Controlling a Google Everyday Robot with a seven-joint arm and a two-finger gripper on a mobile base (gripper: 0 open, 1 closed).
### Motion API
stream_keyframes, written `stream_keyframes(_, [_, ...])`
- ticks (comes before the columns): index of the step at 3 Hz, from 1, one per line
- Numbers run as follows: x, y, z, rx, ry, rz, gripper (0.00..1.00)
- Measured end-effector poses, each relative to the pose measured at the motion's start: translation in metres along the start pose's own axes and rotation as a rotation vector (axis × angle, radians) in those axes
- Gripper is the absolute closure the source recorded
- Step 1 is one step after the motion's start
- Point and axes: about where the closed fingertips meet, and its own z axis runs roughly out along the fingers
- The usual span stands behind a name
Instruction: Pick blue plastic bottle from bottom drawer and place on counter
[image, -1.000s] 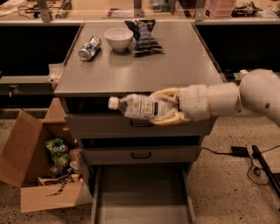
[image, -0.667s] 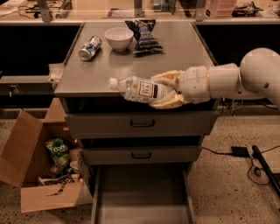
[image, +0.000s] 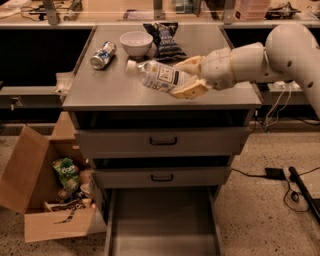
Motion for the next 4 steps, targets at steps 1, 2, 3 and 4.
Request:
stream_keyframes(1, [0.015,-0.023,0.007,-0.015,0.021,0.062,1.0])
stream_keyframes(2, [0.042,-0.042,0.016,-0.034,0.047,0.135,1.0])
stream_keyframes(3, [0.064,-0.052,0.02,-0.045,0.07,0.184,1.0])
stream_keyframes(4, [0.059,-0.054,0.018,-0.045,0.07,0.184,0.84])
